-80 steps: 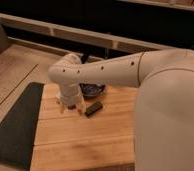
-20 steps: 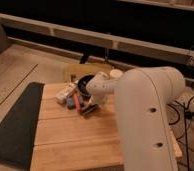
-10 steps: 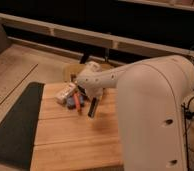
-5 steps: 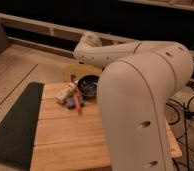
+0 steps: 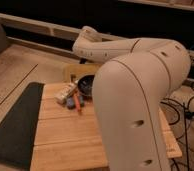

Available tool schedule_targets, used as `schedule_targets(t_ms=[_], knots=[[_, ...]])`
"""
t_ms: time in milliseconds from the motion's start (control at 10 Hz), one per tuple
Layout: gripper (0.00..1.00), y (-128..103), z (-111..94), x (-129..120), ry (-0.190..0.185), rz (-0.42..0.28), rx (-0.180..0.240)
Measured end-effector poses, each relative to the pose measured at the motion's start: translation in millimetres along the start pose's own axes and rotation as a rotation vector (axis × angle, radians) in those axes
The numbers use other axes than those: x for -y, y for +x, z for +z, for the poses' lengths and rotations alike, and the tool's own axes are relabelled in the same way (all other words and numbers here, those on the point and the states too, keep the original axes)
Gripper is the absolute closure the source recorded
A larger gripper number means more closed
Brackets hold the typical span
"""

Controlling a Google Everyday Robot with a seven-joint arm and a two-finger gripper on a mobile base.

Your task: Place the eraser in the ceramic cup

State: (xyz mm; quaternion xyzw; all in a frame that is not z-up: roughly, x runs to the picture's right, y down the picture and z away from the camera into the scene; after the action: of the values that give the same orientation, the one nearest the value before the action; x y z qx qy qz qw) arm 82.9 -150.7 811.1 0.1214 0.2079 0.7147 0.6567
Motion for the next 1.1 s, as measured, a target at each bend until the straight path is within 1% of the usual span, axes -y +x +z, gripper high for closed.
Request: schedule_targets(t_ms=[100,200,300,400,500,600,700,800,900,1100], knots=[[1.0,-2,3,3,0.009,0.005,0.0],[1.0,-10,13,20,0.046,0.027,0.0],[1.0,-28,27,51,0.112,0.06,0.016],[1.0,-43,38,77,0.164,0.084,0.033],[1.0,-64,48,104,0.216,0.11,0.061],[1.0,-82,58,119,0.249,0.119,0.088],[1.0,-92,65,125,0.261,0.12,0.107],[1.0,-105,74,130,0.264,0.115,0.135],[1.0,-118,87,125,0.233,0.099,0.171],[1.0,-141,101,104,0.154,0.057,0.262]])
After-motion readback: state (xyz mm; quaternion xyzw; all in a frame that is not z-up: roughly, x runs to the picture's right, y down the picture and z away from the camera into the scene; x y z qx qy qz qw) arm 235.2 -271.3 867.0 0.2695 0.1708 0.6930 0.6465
